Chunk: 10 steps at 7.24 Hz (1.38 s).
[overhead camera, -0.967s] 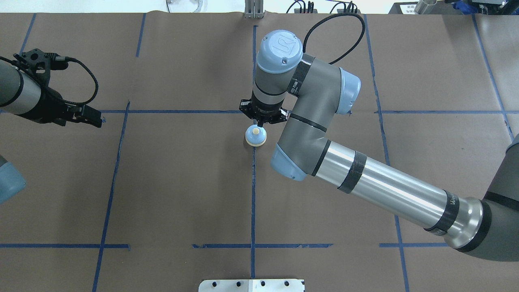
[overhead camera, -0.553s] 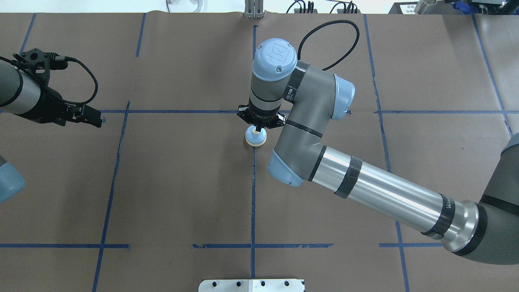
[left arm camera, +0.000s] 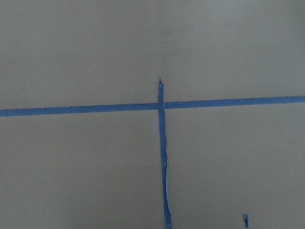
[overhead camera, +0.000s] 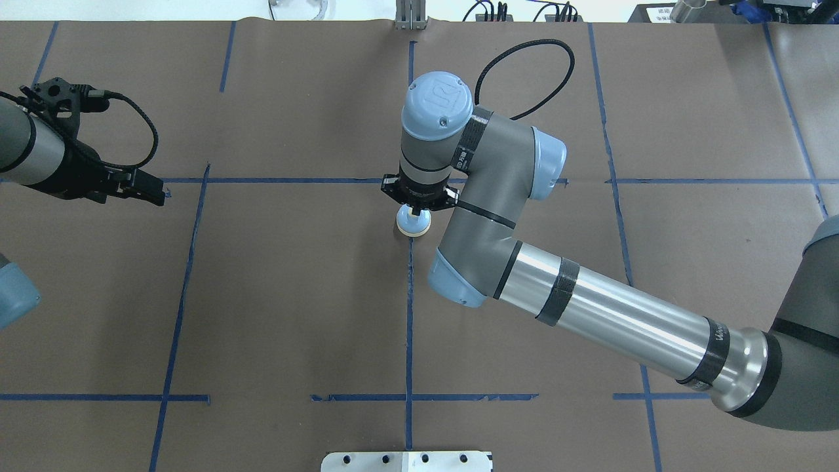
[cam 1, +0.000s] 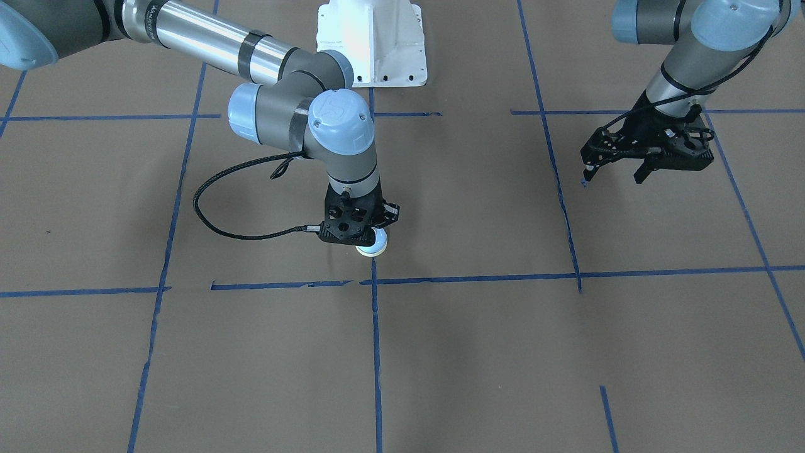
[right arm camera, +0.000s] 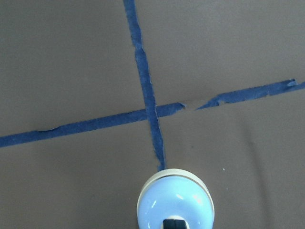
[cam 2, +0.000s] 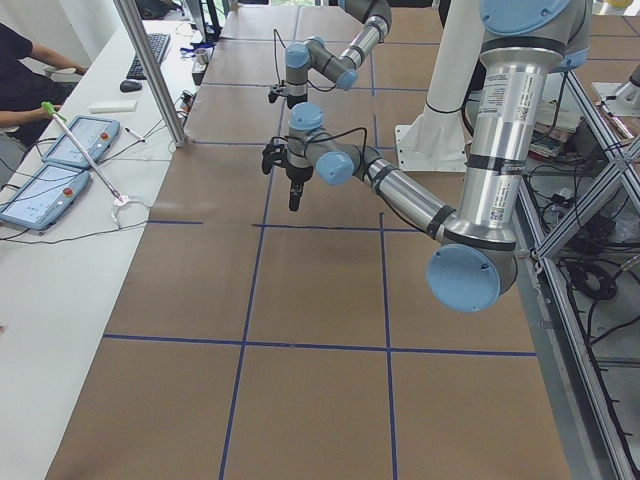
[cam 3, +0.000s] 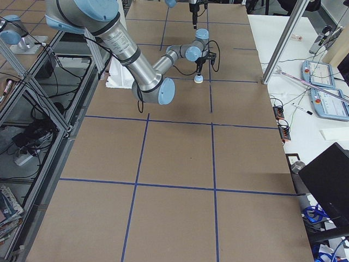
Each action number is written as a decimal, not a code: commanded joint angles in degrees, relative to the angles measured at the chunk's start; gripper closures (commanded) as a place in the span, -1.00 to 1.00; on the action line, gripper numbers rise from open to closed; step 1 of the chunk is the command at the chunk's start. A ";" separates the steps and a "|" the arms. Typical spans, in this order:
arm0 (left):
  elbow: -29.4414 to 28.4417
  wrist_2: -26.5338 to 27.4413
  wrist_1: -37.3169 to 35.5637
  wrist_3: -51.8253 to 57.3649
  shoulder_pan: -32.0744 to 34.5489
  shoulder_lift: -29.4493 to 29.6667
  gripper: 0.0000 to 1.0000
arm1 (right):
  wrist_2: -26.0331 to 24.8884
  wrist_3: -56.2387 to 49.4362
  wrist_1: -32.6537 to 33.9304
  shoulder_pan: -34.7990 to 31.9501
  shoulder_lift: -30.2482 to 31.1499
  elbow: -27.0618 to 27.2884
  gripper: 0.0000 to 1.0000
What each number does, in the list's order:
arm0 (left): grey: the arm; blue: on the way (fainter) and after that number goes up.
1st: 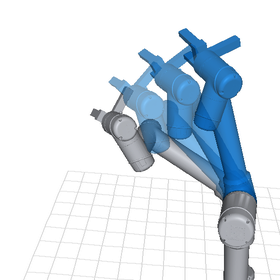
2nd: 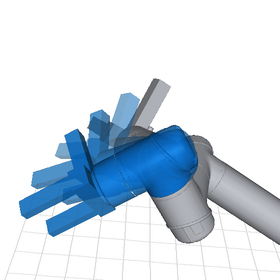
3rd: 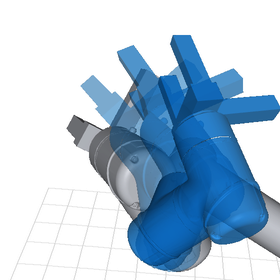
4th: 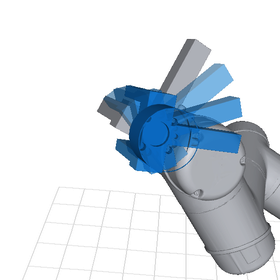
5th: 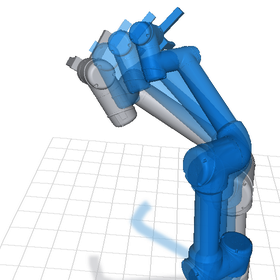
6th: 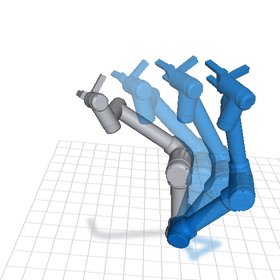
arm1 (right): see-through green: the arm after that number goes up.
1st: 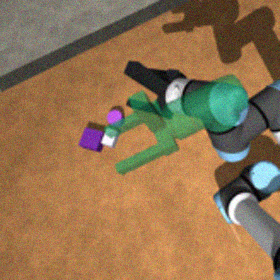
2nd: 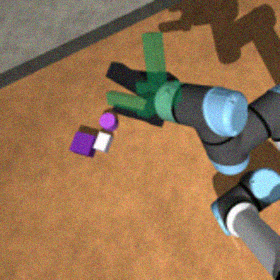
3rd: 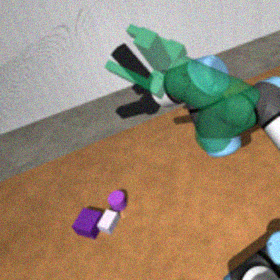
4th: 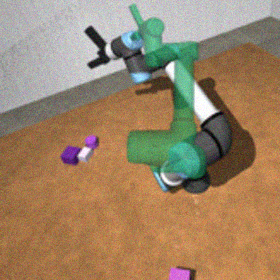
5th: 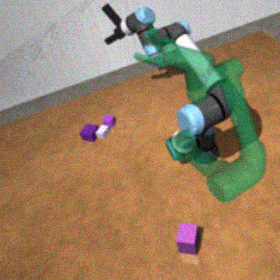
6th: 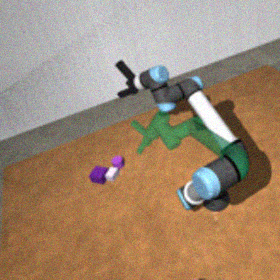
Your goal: Place and press bell with both arms
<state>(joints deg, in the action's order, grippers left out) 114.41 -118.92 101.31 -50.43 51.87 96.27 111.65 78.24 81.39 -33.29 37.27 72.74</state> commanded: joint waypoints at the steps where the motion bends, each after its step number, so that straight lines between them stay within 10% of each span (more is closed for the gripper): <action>1: 1.35 0.00 0.03 -0.01 -0.01 -1.17 -1.00 | -0.03 0.16 -0.53 0.42 -0.45 -1.37 1.00; 4: 1.35 0.00 0.02 0.07 -0.10 -1.17 -1.00 | 0.93 0.25 0.16 -0.19 -0.53 1.50 1.00; 5: 1.35 0.00 -0.06 0.07 -0.01 -1.17 -1.00 | 6.51 -0.45 8.87 -5.16 2.86 12.49 0.99; 7: 1.35 -0.09 0.02 0.25 -0.01 -2.30 -1.00 | 10.86 -7.61 13.96 -12.47 19.14 33.41 0.78; 10: 4.49 -0.96 0.03 4.70 0.25 -6.77 -1.00 | 22.54 -30.42 13.79 -28.27 37.20 41.15 0.53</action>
<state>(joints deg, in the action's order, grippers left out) 116.84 -119.48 101.36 -48.24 52.00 92.21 130.20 57.83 95.18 -55.07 66.75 111.20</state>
